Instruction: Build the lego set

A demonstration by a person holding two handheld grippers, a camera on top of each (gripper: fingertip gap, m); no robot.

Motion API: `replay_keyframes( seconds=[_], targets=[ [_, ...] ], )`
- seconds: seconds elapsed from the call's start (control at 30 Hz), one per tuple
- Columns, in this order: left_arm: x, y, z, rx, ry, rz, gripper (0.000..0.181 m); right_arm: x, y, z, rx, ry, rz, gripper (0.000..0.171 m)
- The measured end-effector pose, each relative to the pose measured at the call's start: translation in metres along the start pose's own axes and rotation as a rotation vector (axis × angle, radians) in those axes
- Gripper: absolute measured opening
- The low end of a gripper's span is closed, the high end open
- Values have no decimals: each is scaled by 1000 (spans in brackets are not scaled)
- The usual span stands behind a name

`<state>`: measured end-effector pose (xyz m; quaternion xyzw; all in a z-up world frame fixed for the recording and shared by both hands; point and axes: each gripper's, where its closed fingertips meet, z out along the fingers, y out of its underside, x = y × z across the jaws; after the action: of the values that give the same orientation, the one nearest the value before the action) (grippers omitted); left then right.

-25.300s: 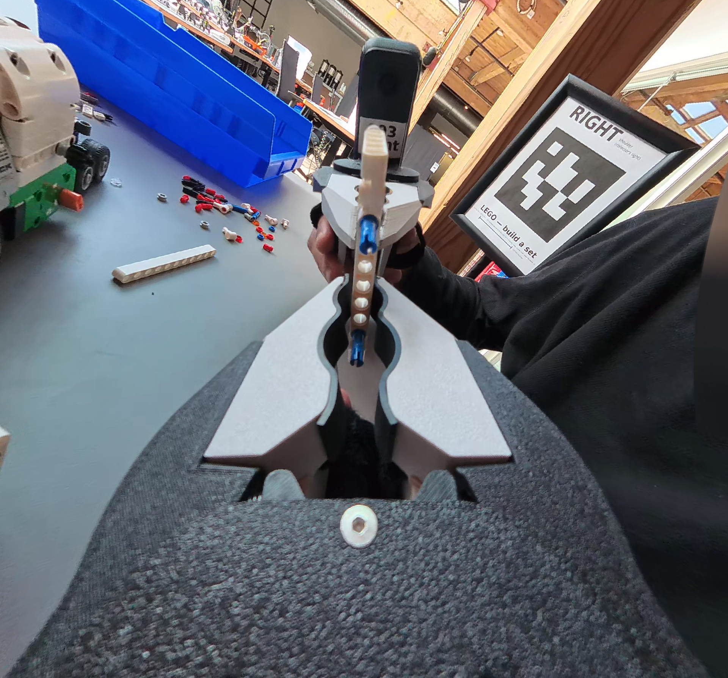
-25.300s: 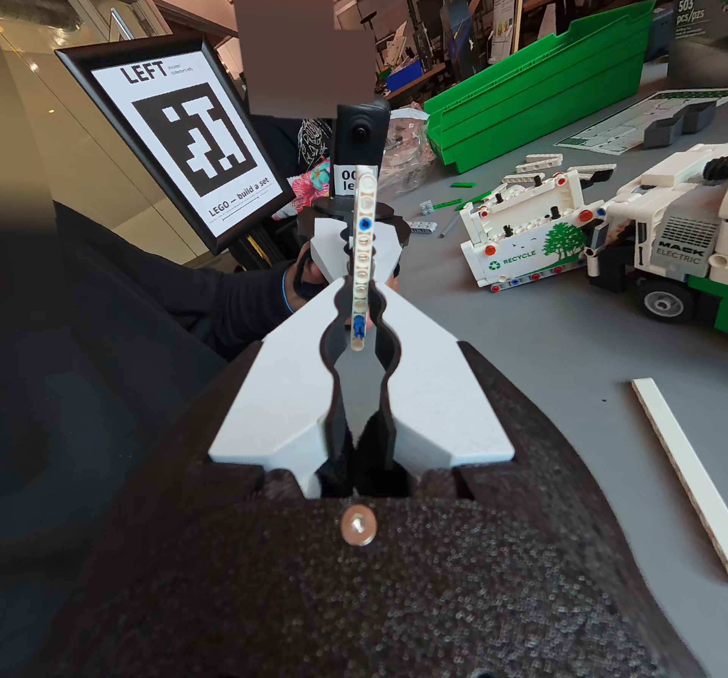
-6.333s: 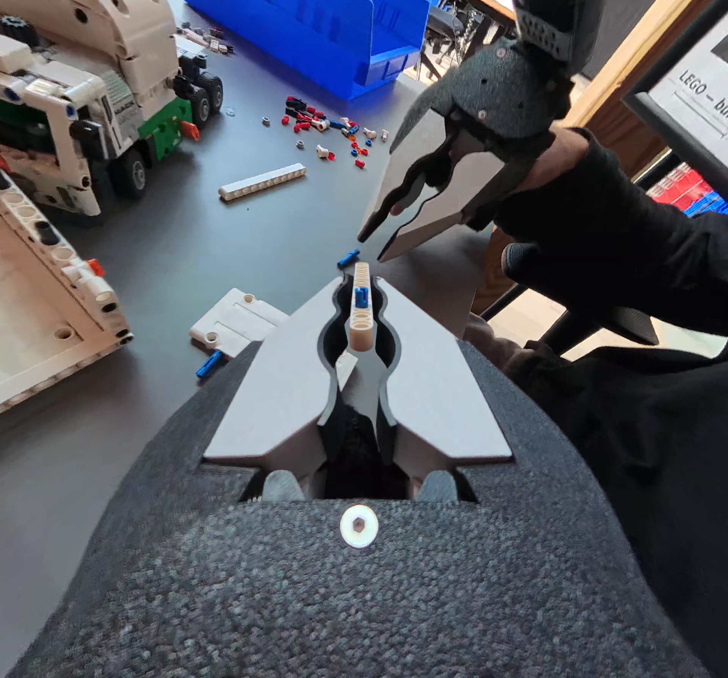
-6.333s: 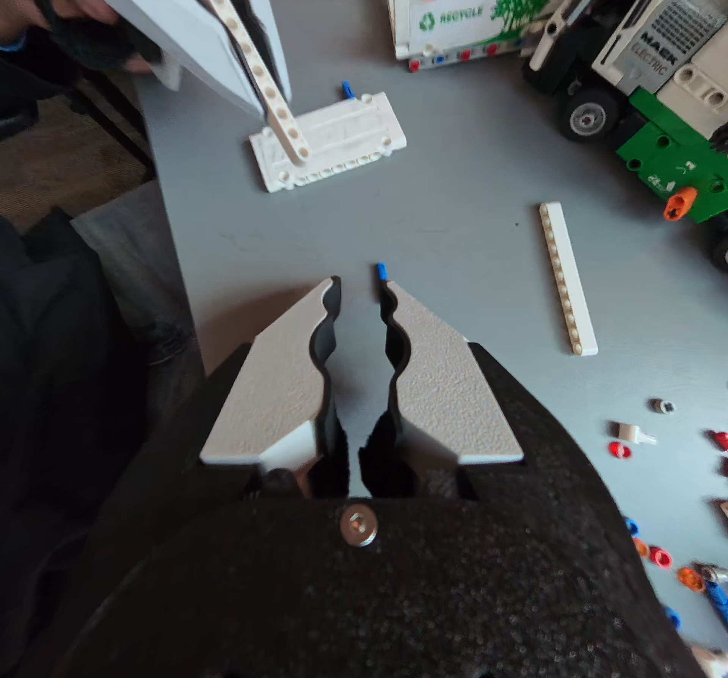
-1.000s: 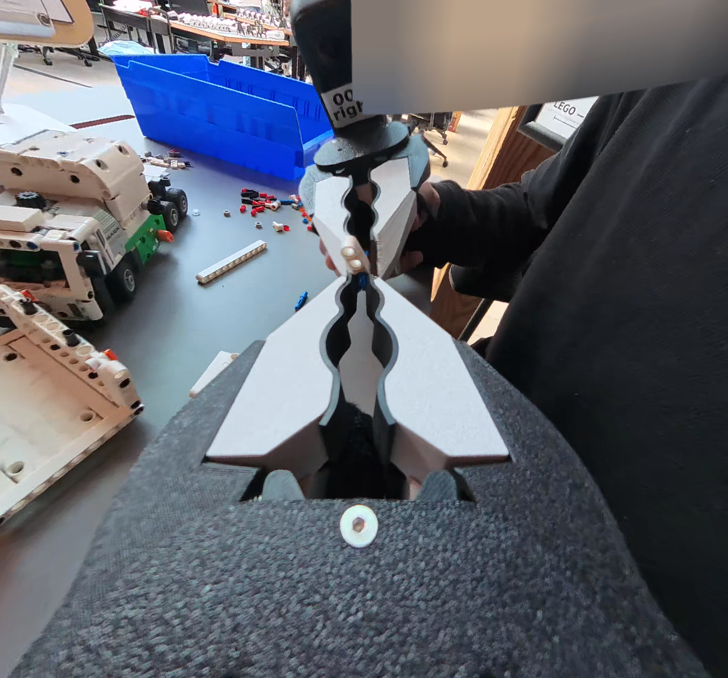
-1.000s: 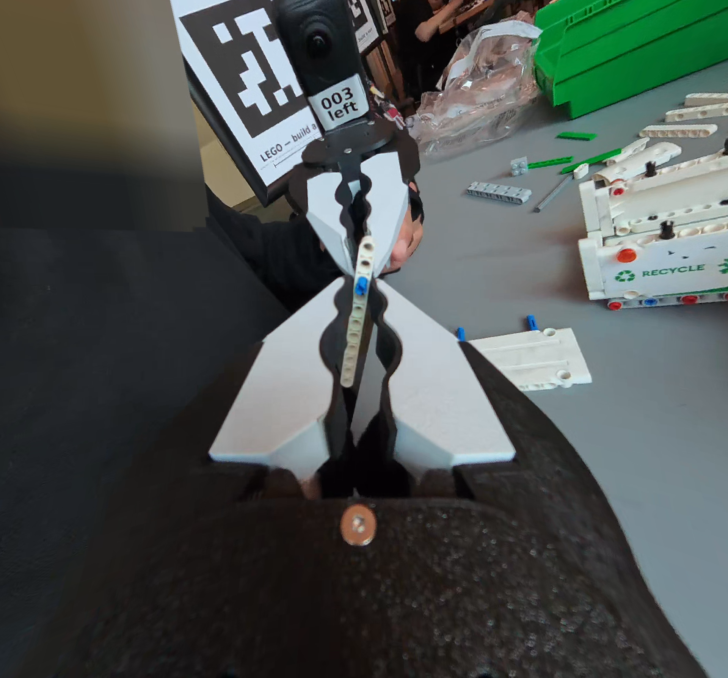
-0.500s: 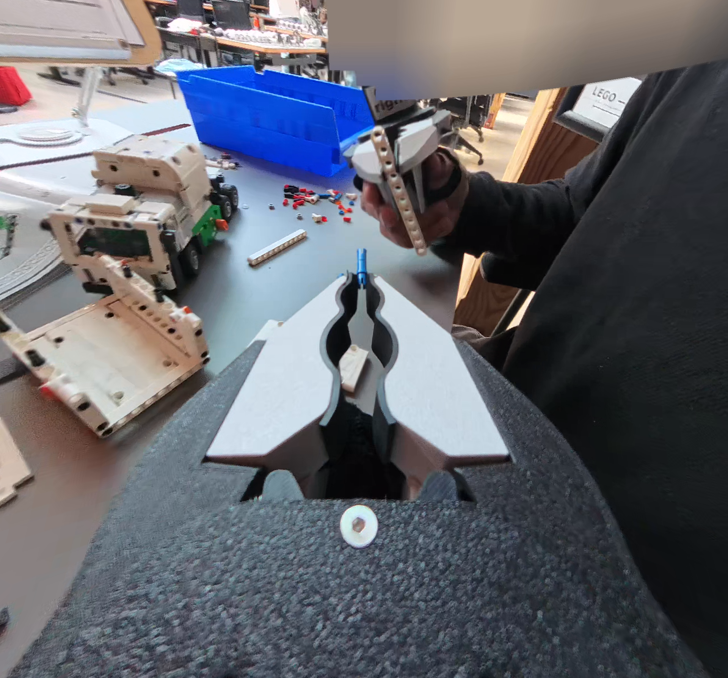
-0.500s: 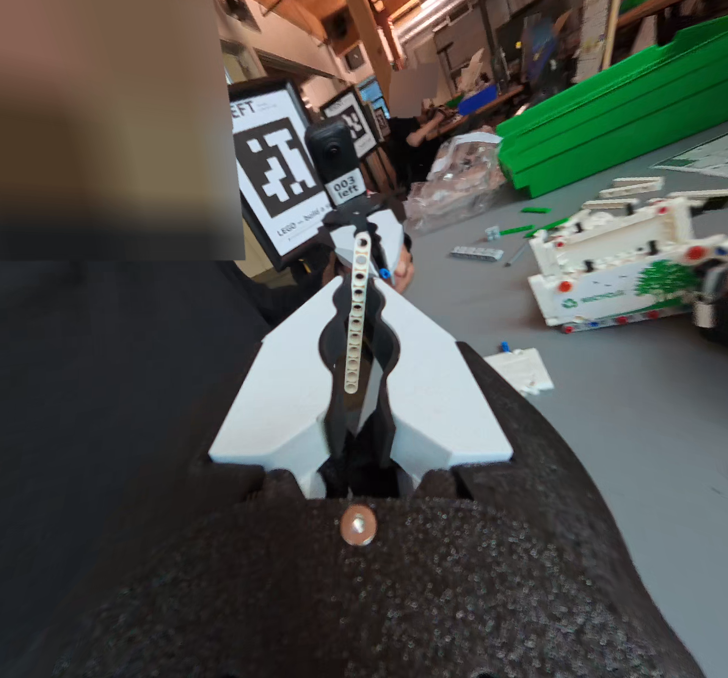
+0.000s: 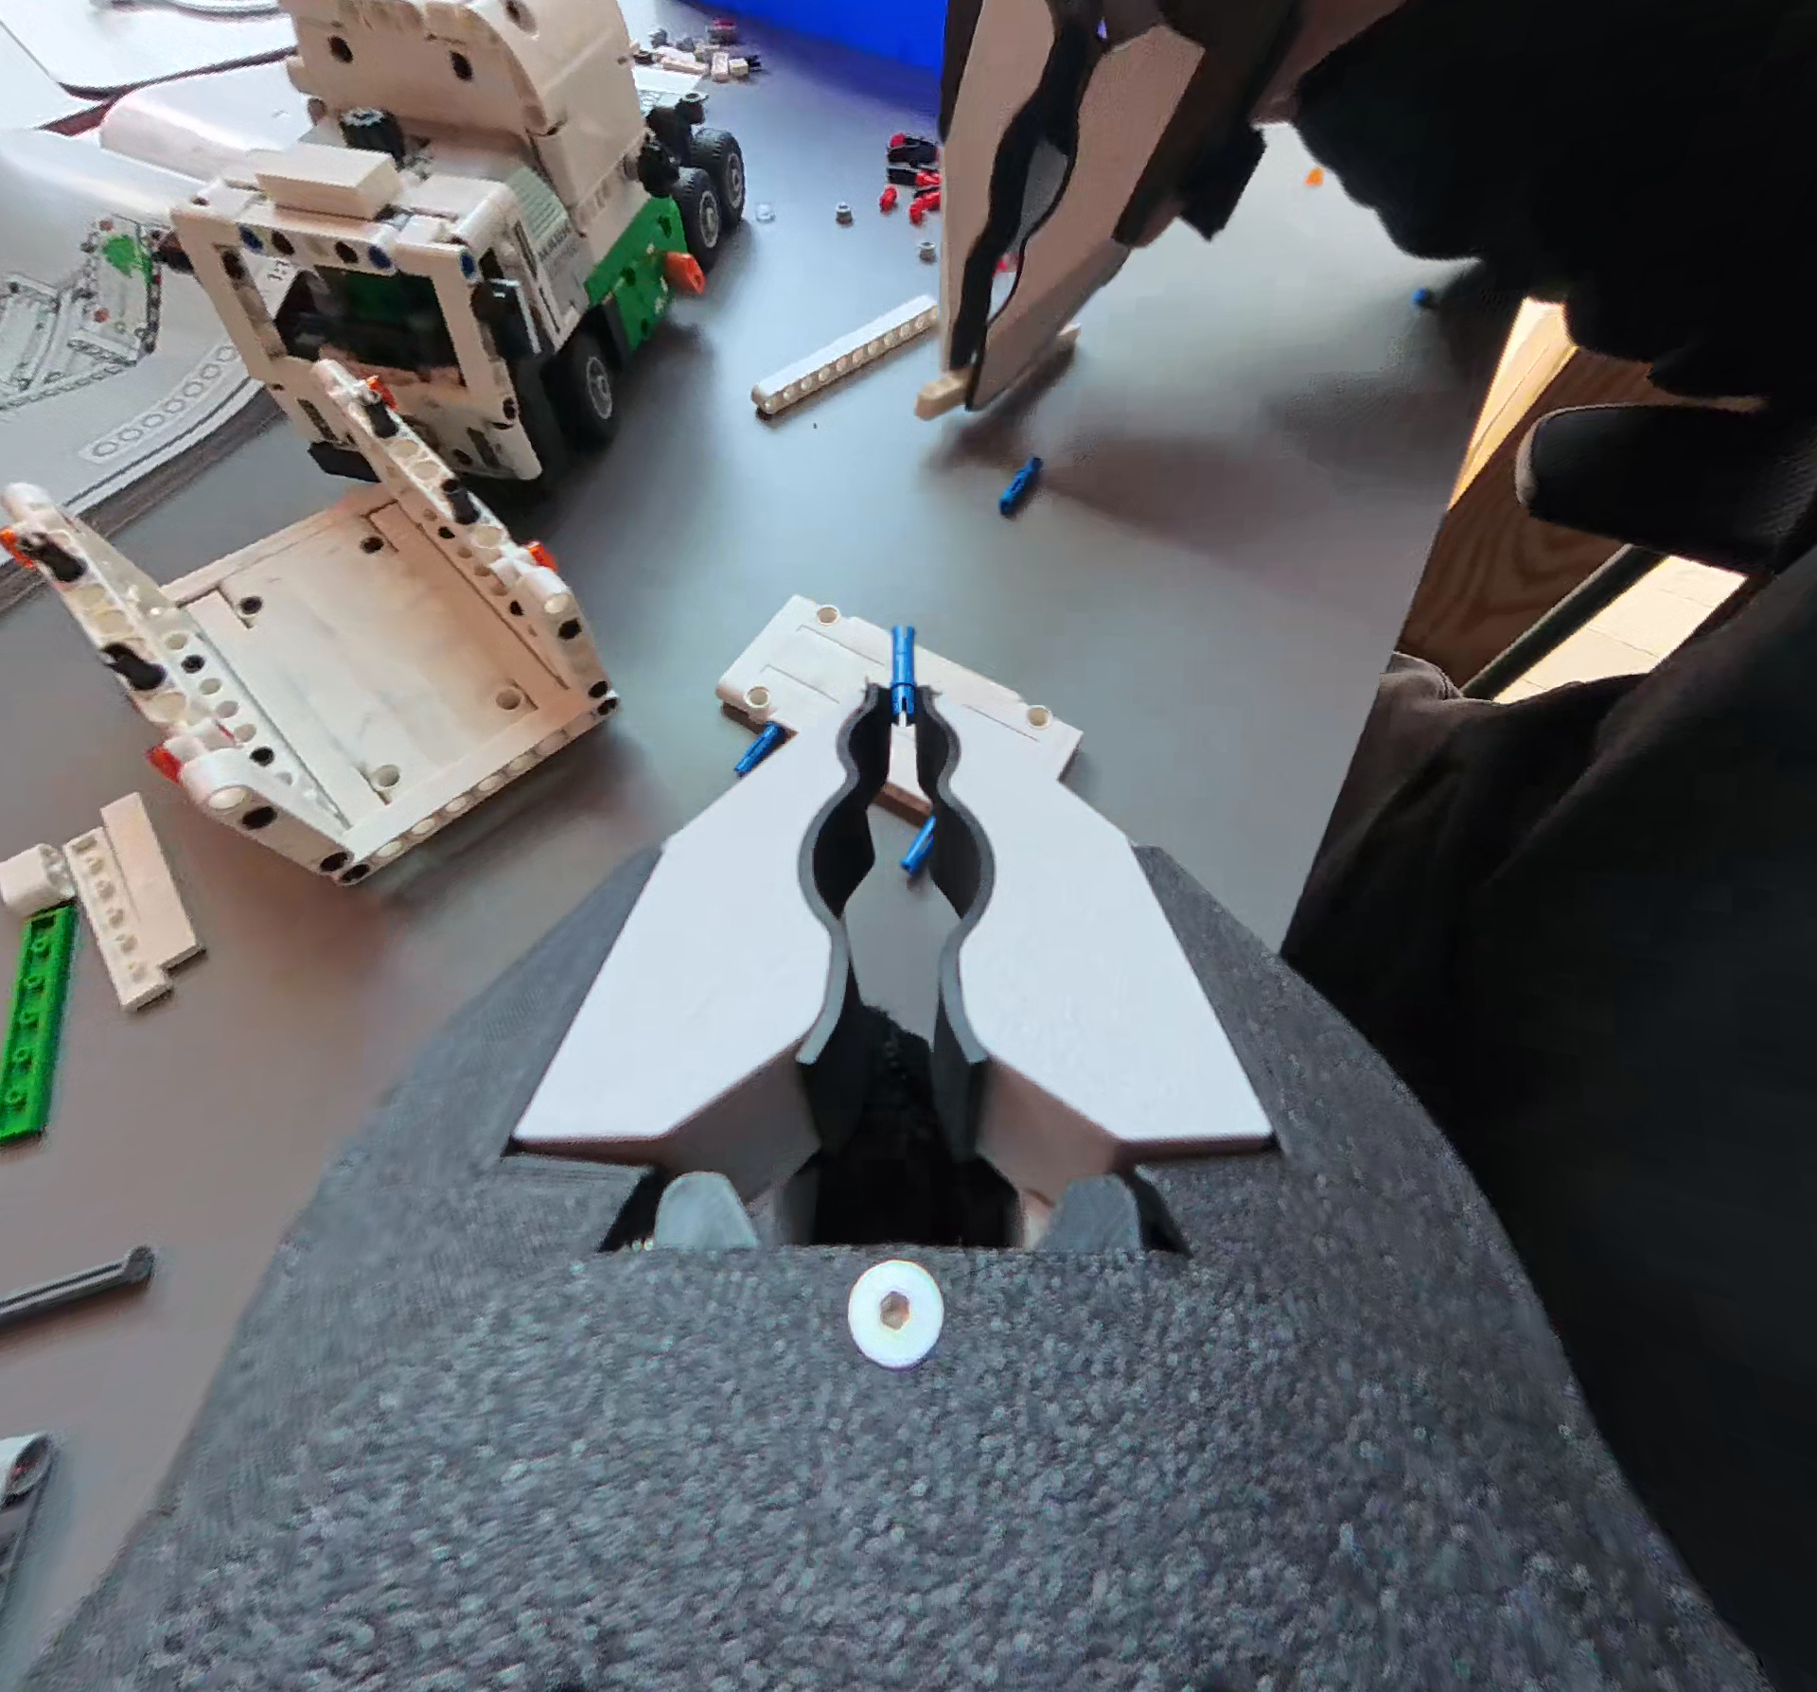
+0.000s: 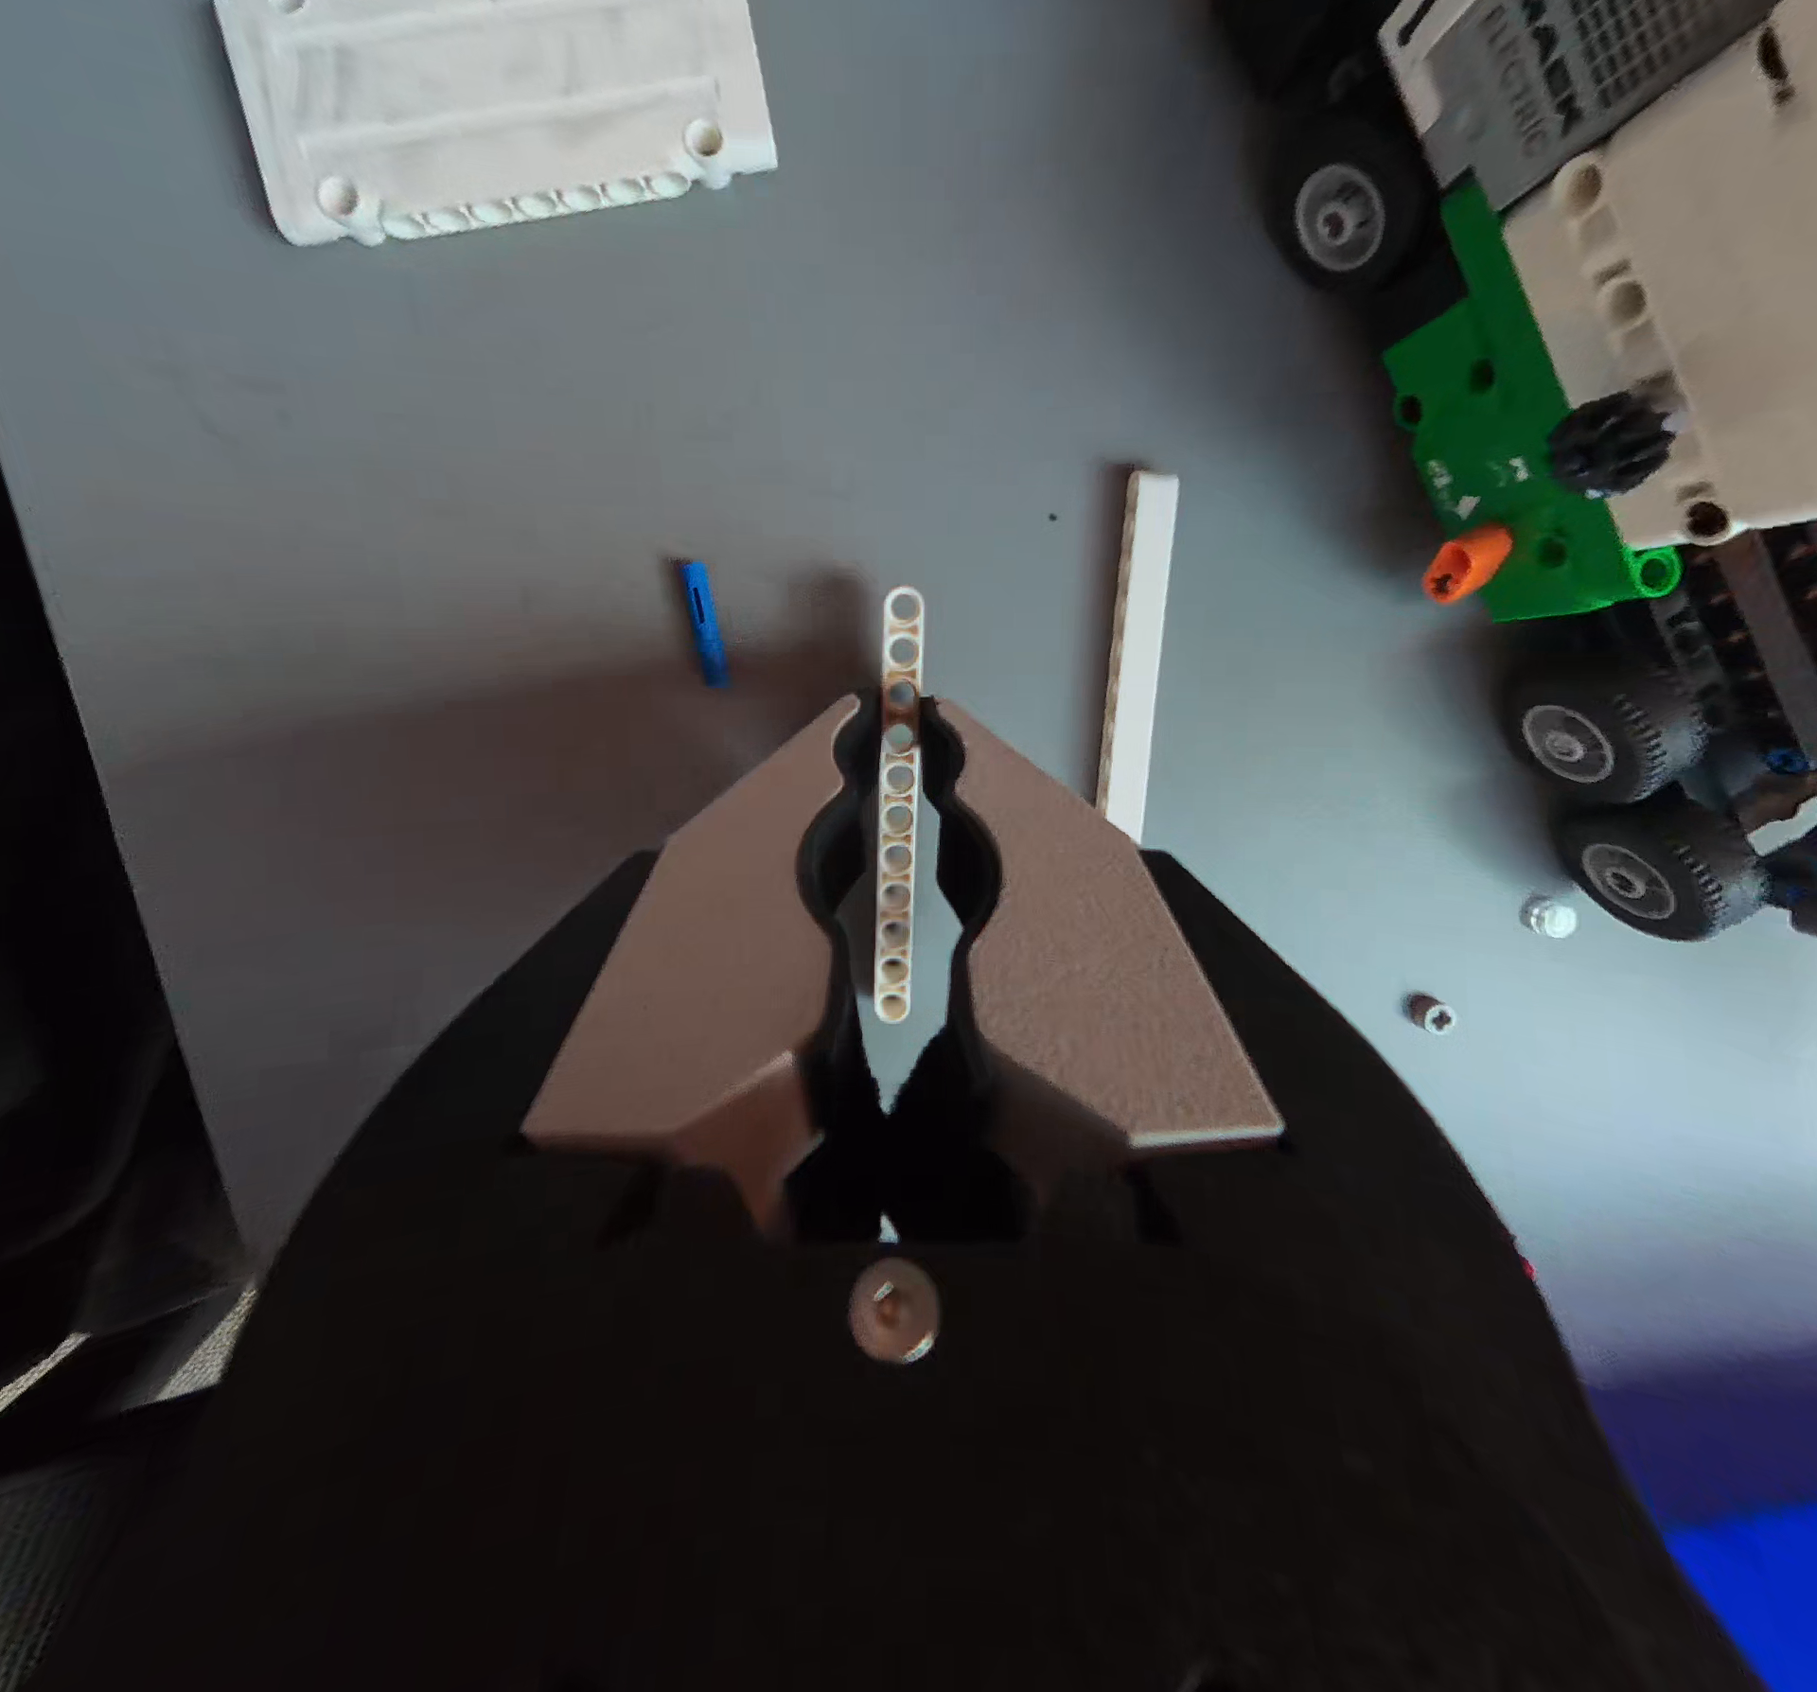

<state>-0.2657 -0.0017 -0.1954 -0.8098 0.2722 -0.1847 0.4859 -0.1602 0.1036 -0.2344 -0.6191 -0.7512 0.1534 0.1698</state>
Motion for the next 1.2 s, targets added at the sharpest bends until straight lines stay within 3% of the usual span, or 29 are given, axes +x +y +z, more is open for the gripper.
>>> replay_keyframes(
  seconds=[0.03,0.2,0.3,0.47,0.57,0.67,1.0,1.2],
  targets=[
    [-2,2,1,-12,-8,-12,2,3,-1,4,7,0,13,5],
    [-5,-11,4,51,-18,-98,2,4,-14,2,106,-10,95,15],
    [-2,-31,6,163,-5,-193,2,-16,-64,-20,414,-44,179,19],
    [7,-55,5,311,-83,-116,2,-62,-119,-37,849,-448,639,23],
    [18,-56,10,301,-125,-14,2,-68,-128,-42,1001,-575,760,19],
    [22,-52,14,260,-156,83,2,-69,-126,-39,1014,-542,754,5],
    [11,-43,22,171,-269,242,3,-62,-120,-32,940,-425,661,3],
    [6,-43,27,154,-293,196,2,-58,-123,-31,897,-229,534,3]
  ],
)
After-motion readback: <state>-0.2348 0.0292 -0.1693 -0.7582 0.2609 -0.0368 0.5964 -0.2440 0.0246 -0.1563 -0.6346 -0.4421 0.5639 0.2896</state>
